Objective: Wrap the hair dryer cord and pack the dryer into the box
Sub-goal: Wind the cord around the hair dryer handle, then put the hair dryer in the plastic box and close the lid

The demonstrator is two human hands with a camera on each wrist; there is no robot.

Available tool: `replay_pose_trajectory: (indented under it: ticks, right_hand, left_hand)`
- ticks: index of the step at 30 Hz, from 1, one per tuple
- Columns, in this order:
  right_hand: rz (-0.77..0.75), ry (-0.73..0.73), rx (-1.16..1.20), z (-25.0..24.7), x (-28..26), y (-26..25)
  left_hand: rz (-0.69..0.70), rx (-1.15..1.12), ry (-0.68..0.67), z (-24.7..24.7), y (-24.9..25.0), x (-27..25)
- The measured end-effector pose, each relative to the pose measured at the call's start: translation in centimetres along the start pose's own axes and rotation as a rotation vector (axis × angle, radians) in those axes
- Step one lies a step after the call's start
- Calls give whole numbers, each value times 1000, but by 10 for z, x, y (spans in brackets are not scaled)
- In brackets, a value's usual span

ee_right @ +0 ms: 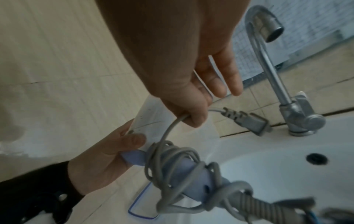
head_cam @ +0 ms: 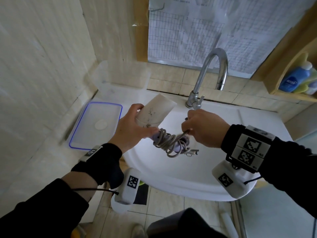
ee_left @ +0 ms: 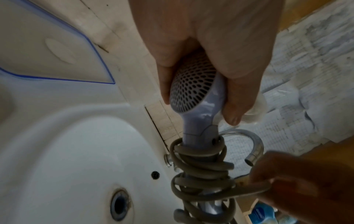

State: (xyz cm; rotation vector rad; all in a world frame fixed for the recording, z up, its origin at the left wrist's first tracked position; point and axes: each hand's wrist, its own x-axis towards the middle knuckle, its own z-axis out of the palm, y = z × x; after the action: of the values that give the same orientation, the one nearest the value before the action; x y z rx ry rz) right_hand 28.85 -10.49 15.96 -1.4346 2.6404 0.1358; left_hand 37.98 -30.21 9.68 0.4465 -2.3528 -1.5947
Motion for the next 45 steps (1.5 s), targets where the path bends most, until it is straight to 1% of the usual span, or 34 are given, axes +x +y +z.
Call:
replay_pose_trajectory:
  ticks: [4,6,8,11,13,16,19,23,25,29,32,36,41,43,45]
  right_hand:
    - [179,-40,191,14,5,4]
    - [230,-47,292,21,8,3]
    - [271,-80,452,26,10,0]
    - [292,-182,659,29,12,-4]
    - [291,-241,716,30,14,-4]
    - [267,-256,761,30,14,-2]
    - [258,-252,771,32,15,1]
    - [223,-237,724,46,21,3]
    - [187,-236,725,52,27,4]
    - [134,-187,701,47,47,-1]
    - [107,-143,656,29,73,-5]
    - [92,-57,608,-3,122,-19]
    - [104,115,547,-41,178,-35]
    - [120,181,516,-53,199,-36]
    - [132,218,502,-62,216,-33]
  left_hand:
    - [-42,-79,12,-5,-5,2]
    - [-48,-96,15,-5,-7,2]
    - [-51,-101,10,-4,-8,1]
    - [-64,-111,20,1,-6,3]
    - [-76,-123,39,3,-6,5]
    - [-71,-136,62,5,-5,8]
    - [-75,-161,81,9,-2,7]
    - [-84,-152,121,15,2,3]
    - [-108,-166,163,15,1,1]
    - [-122,-165,211,6,-6,11]
    - [-113,-169,253,-16,-4,30]
    - [-27,-191,300,-63,8,61]
    - [65,-198,313,-118,19,107]
    - [102,-200,311,-132,21,125]
    - [134,-199,330,-139,21,141]
